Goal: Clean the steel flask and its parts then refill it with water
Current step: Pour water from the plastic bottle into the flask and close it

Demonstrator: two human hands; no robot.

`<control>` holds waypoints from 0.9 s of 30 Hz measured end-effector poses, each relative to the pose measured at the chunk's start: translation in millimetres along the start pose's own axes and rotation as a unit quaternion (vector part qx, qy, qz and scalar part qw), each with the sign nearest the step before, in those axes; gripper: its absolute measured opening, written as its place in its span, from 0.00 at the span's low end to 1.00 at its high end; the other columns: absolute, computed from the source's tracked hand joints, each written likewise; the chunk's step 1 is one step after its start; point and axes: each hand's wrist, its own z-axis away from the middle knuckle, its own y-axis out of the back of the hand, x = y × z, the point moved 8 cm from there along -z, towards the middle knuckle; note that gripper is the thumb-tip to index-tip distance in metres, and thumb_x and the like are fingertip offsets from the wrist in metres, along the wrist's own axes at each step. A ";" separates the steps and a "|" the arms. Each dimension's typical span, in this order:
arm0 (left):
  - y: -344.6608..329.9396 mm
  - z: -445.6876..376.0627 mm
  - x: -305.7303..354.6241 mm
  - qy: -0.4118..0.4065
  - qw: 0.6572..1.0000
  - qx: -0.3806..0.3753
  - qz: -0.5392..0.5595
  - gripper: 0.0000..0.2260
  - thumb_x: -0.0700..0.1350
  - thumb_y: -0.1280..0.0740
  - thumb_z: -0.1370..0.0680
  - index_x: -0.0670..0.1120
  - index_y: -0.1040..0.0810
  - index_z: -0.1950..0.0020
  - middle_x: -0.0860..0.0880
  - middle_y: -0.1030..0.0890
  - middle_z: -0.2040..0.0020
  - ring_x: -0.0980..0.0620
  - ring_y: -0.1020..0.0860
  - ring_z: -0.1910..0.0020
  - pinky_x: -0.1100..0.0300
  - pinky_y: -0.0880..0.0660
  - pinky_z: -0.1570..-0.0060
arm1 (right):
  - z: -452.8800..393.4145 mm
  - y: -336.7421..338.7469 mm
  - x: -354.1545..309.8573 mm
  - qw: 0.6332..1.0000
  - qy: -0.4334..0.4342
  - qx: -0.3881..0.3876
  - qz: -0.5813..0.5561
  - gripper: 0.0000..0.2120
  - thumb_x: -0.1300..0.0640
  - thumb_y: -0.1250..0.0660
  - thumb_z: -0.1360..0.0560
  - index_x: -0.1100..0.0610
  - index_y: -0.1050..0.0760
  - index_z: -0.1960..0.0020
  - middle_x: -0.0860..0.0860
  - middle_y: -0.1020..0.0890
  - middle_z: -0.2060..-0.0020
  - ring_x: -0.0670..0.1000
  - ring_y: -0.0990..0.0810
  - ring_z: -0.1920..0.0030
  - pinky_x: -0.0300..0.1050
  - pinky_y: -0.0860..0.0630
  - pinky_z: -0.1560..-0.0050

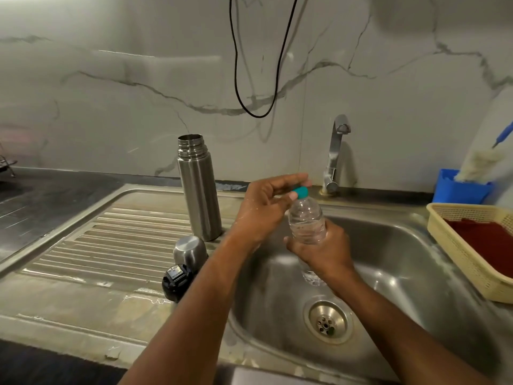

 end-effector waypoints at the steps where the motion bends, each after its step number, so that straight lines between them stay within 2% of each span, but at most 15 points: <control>1: 3.7 0.4 0.2 -0.002 1.000 0.005 -0.012 0.15 0.34 0.31 0.19 0.42 0.18 0.32 0.49 0.14 0.39 0.56 0.17 0.38 0.58 0.20 0.36 | -0.2 -0.8 0.5 1.000 0.002 -0.002 0.005 0.19 0.51 0.15 0.37 0.49 0.18 0.50 0.45 0.13 0.60 0.42 0.14 0.61 0.47 0.16 0.54; 4: 14.0 2.7 -1.1 0.007 0.997 0.069 -0.015 0.15 0.39 0.22 0.25 0.44 0.14 0.39 0.50 0.11 0.47 0.55 0.14 0.45 0.54 0.18 0.40 | 1.7 -2.3 -2.6 1.000 0.014 -0.001 0.012 0.17 0.52 0.16 0.37 0.47 0.19 0.54 0.44 0.14 0.63 0.40 0.15 0.63 0.43 0.18 0.58; 7: 17.5 4.4 -1.6 0.013 0.992 0.126 -0.021 0.17 0.43 0.17 0.30 0.46 0.13 0.42 0.50 0.11 0.53 0.59 0.14 0.53 0.61 0.17 0.49 | 2.8 -3.9 -2.9 1.000 0.018 -0.010 0.012 0.17 0.51 0.16 0.37 0.47 0.19 0.52 0.44 0.14 0.62 0.40 0.15 0.62 0.44 0.18 0.58; 9: 14.8 4.3 -0.3 -0.004 0.990 0.121 -0.068 0.17 0.48 0.18 0.28 0.49 0.13 0.40 0.51 0.13 0.52 0.60 0.18 0.55 0.64 0.19 0.53 | 2.8 -4.5 -3.5 1.000 0.021 -0.017 0.012 0.18 0.51 0.15 0.37 0.47 0.18 0.51 0.44 0.14 0.61 0.41 0.15 0.62 0.43 0.18 0.57; 12: 8.6 0.1 -1.2 -0.019 0.989 0.045 -0.140 0.15 0.52 0.24 0.23 0.56 0.15 0.36 0.55 0.16 0.45 0.54 0.20 0.48 0.55 0.17 0.46 | 1.6 -4.2 -2.9 1.000 0.018 -0.021 0.012 0.18 0.52 0.15 0.36 0.47 0.19 0.50 0.43 0.14 0.61 0.40 0.15 0.62 0.38 0.20 0.59; 14: 7.8 0.0 -0.7 -0.027 0.984 0.008 -0.177 0.12 0.49 0.26 0.20 0.58 0.15 0.37 0.56 0.17 0.43 0.53 0.20 0.47 0.54 0.18 0.44 | 0.7 -4.0 -2.4 1.000 0.017 -0.019 0.016 0.19 0.52 0.15 0.37 0.48 0.18 0.50 0.43 0.14 0.61 0.39 0.16 0.63 0.34 0.23 0.61; 17: 17.3 1.6 4.2 -0.029 0.981 0.039 -0.186 0.09 0.47 0.24 0.22 0.53 0.13 0.42 0.54 0.15 0.46 0.58 0.20 0.53 0.63 0.21 0.50 | 1.6 -5.1 -4.7 0.999 0.025 -0.020 0.041 0.17 0.50 0.15 0.37 0.46 0.19 0.53 0.41 0.15 0.64 0.36 0.17 0.64 0.26 0.28 0.66; 20: 35.4 4.1 6.7 -0.015 0.984 0.117 -0.130 0.12 0.49 0.20 0.26 0.47 0.12 0.45 0.50 0.13 0.53 0.55 0.17 0.59 0.65 0.19 0.54 | 2.6 -8.2 -5.3 0.997 0.034 -0.029 0.058 0.18 0.49 0.16 0.39 0.46 0.19 0.53 0.41 0.15 0.63 0.37 0.17 0.63 0.31 0.25 0.63; 22: 47.1 5.3 8.4 -0.011 0.982 0.157 -0.103 0.13 0.48 0.19 0.27 0.46 0.12 0.45 0.50 0.12 0.54 0.54 0.15 0.57 0.65 0.18 0.54 | 2.5 -10.0 -5.4 0.997 0.040 -0.033 0.062 0.19 0.48 0.16 0.40 0.45 0.19 0.52 0.40 0.15 0.62 0.37 0.16 0.62 0.33 0.24 0.62; 25: 58.8 6.2 8.0 0.005 0.981 0.179 -0.075 0.14 0.45 0.19 0.28 0.46 0.12 0.43 0.50 0.12 0.53 0.54 0.13 0.54 0.63 0.17 0.56 | 1.8 -9.9 -6.0 0.997 0.046 -0.036 0.058 0.19 0.49 0.15 0.39 0.45 0.19 0.52 0.41 0.15 0.62 0.39 0.16 0.61 0.35 0.23 0.60; 27: 62.5 10.0 6.7 0.020 0.983 0.181 -0.037 0.14 0.41 0.18 0.29 0.45 0.13 0.44 0.47 0.12 0.53 0.50 0.12 0.54 0.58 0.15 0.56 | 2.6 -8.0 -7.3 0.996 0.051 -0.037 0.059 0.19 0.49 0.15 0.38 0.44 0.20 0.52 0.40 0.15 0.61 0.39 0.16 0.60 0.36 0.23 0.59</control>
